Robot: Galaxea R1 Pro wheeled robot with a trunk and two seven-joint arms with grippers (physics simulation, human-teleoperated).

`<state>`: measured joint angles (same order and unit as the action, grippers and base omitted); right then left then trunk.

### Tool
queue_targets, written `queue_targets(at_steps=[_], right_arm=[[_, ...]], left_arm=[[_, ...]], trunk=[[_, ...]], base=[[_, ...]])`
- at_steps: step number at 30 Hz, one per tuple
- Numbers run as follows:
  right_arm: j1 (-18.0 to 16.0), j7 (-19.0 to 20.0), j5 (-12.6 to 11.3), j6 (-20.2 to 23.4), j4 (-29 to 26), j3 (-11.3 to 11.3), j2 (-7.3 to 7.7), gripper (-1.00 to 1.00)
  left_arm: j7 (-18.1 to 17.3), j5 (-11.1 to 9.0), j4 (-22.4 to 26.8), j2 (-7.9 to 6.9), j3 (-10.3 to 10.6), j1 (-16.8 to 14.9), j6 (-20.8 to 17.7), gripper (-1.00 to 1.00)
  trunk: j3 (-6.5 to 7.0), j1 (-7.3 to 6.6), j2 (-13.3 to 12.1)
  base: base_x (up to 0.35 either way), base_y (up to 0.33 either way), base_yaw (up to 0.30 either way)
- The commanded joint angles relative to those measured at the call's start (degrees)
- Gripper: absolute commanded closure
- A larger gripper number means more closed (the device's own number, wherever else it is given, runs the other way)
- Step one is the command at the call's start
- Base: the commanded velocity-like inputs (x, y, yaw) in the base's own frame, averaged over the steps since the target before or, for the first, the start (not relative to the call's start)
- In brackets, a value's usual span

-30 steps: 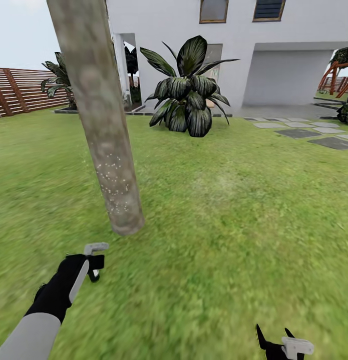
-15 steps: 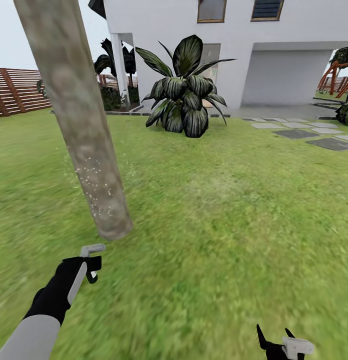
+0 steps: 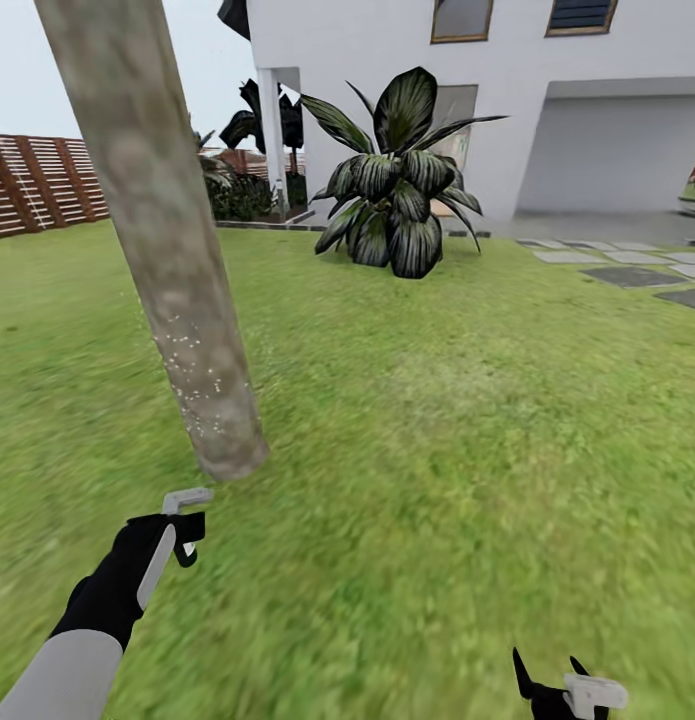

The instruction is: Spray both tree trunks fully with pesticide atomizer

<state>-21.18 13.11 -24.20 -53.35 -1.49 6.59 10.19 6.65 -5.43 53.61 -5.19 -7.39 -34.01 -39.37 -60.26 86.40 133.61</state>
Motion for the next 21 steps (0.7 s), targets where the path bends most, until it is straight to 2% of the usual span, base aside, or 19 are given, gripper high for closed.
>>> queue_targets(at_steps=[1,7,14,21], right_arm=[[0.0,0.0,0.0,0.0,0.0,0.0,0.0,-1.0],[0.0,0.0,0.0,0.0,0.0,0.0,-0.01,-1.0],[0.0,0.1,0.0,0.0,0.0,0.0,-0.01,-1.0],[0.0,0.0,0.0,0.0,0.0,0.0,0.0,-1.0]], left_arm=[[0.0,0.0,0.0,0.0,0.0,0.0,0.0,1.0],[-0.1,-0.1,0.0,0.0,0.0,0.1,0.1,1.0],[0.0,-0.2,0.0,0.0,0.0,0.1,0.2,1.0],[0.0,-0.1,0.0,0.0,0.0,0.1,2.2,1.0]], trunk=[[0.0,0.0,0.0],[0.0,0.0,0.0],[0.0,0.0,0.0],[0.0,0.0,0.0]], base=[[0.187,-0.235,0.278],[0.202,-0.225,0.253],[0.212,-0.216,0.024],[0.205,-0.216,0.0]])
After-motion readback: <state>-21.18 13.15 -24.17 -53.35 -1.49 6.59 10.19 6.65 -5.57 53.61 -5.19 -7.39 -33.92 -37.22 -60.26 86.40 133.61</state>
